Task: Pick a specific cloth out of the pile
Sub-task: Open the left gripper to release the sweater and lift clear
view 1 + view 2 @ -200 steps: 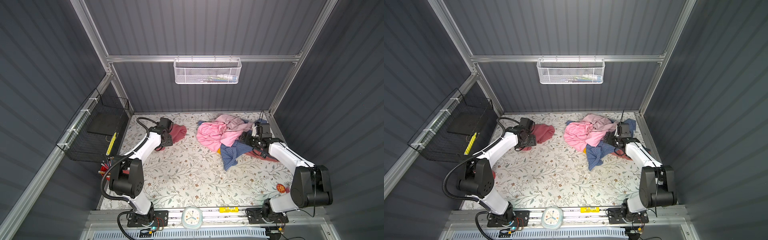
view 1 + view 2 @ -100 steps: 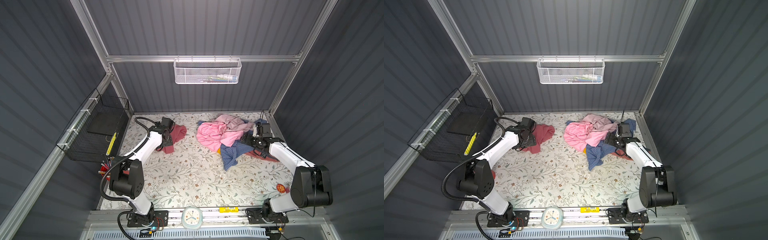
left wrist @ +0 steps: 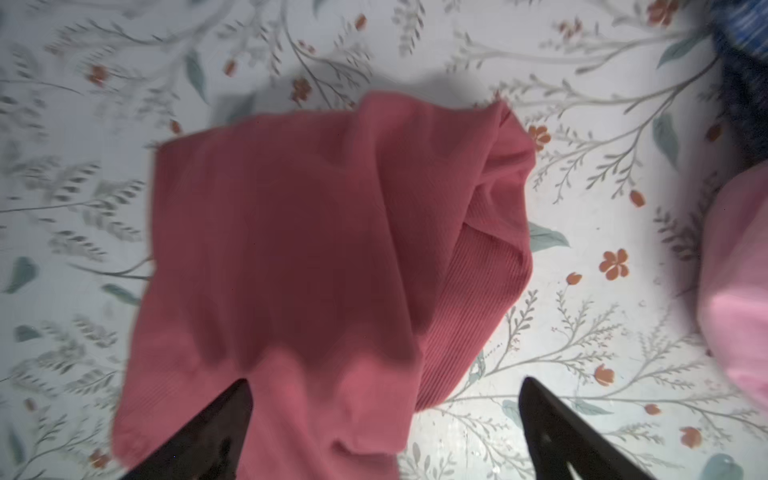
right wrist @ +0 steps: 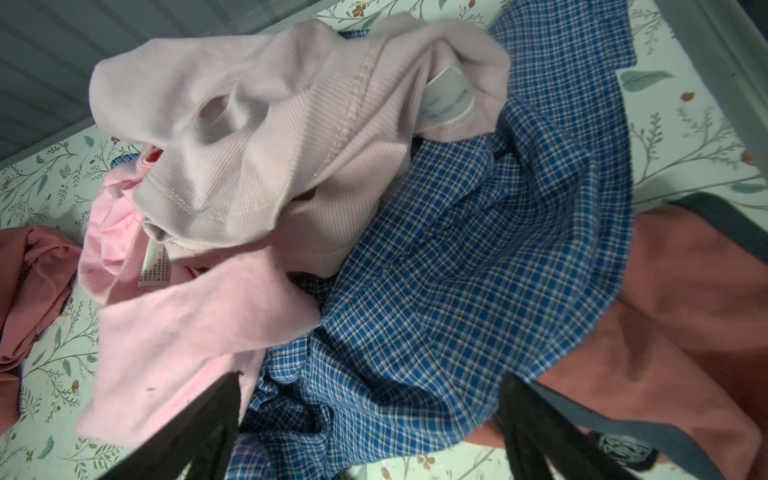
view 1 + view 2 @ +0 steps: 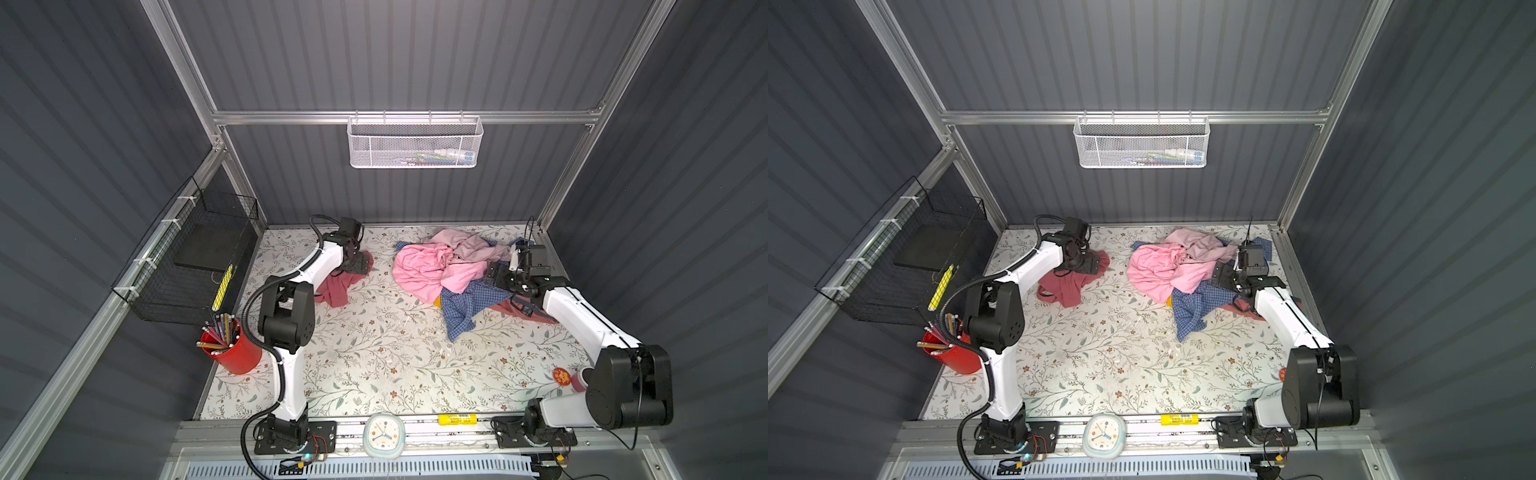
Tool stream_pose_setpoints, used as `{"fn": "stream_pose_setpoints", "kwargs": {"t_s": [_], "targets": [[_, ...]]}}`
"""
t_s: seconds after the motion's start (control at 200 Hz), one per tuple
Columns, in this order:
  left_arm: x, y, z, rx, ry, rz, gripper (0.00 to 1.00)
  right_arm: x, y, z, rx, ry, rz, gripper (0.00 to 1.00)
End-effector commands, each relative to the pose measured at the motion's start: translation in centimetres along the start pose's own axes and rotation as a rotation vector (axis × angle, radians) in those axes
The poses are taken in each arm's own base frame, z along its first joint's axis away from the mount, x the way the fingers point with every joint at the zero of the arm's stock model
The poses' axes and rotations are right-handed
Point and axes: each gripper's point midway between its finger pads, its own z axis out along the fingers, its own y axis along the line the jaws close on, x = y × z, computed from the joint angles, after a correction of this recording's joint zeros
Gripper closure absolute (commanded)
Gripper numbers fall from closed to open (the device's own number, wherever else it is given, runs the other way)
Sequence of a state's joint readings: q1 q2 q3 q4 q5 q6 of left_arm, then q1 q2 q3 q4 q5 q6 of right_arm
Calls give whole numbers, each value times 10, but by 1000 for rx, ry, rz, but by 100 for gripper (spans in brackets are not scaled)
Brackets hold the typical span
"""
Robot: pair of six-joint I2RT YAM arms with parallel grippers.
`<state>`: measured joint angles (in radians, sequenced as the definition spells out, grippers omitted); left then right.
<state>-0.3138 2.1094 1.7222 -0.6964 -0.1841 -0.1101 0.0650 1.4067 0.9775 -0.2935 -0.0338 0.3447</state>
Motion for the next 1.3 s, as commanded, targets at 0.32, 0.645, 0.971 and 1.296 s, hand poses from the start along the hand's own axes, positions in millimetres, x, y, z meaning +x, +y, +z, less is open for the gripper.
{"fn": "stream_pose_setpoints", "kwargs": {"t_s": [0.32, 0.645, 0.971, 1.296], "targets": [[52, -11, 58, 8, 208, 82, 21, -3, -11, -12, 55, 1, -42, 3], [24, 14, 43, 4, 71, 91, 100, -9, -9, -15, 48, -8, -48, 3], [-30, 59, -1, -225, -147, 328, 100, -18, -4, -22, 35, -28, -64, 3], [-53, 80, 5, -264, -232, 725, 100, -16, -5, -30, 53, -8, -77, 3]]}}
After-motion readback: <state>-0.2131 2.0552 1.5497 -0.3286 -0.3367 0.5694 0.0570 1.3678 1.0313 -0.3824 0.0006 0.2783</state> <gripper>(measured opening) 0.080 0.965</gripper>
